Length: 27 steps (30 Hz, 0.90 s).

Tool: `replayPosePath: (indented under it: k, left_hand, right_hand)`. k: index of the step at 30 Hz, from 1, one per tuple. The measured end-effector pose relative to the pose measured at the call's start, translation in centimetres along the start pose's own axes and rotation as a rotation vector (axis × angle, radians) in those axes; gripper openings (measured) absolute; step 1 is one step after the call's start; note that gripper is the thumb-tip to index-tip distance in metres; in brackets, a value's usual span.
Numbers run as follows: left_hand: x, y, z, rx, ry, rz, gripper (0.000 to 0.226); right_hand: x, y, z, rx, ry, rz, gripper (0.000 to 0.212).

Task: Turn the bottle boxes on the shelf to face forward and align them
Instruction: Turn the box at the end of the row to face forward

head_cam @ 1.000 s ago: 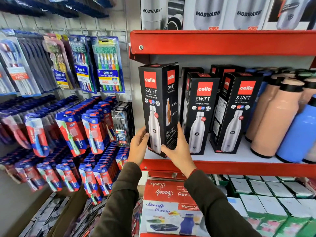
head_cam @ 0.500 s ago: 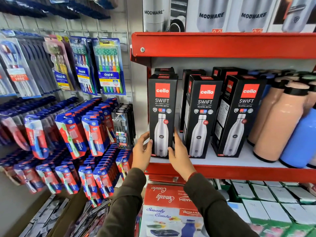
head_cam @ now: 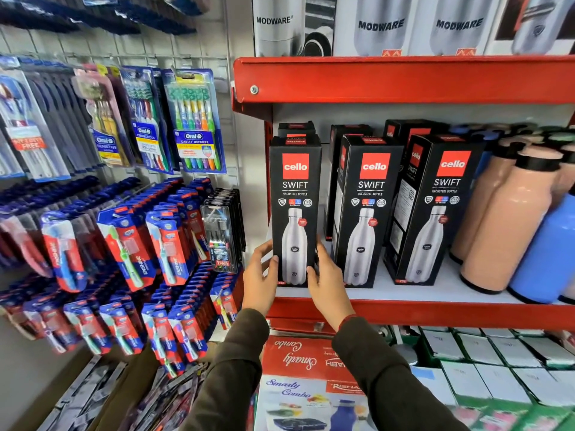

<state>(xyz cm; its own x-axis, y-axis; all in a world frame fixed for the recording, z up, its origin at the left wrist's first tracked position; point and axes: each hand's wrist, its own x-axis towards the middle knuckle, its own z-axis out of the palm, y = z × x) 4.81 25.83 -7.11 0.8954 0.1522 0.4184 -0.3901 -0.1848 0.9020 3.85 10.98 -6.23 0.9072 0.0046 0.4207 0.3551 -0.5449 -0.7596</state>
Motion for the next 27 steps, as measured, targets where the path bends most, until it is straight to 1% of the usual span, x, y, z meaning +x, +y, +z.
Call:
replayPosePath:
  k: [5, 9, 17, 27]
  left_hand:
    - [-0.1, 0.0, 0.0, -0.004, 0.003, -0.011, 0.034]
    - [-0.3, 0.5, -0.2, -0.004, 0.007, -0.02, 0.032]
    - [-2.0, 2.0, -0.7, -0.08, 0.064, -0.083, 0.021]
    - [-4.3, 2.8, -1.0, -0.072, 0.123, -0.039, 0.024]
  right_hand:
    - [0.0, -0.3, -0.1, 0.027, 0.016, -0.005, 0.059]
    - [-0.1, -0.7, -0.3, 0.072, 0.045, 0.029, 0.049]
    - [-1.7, -1.5, -1.5, 0.168, 0.052, 0.045, 0.045]
    - [-3.8, -1.8, -2.5, 0.221, 0.032, 0.039, 0.044]
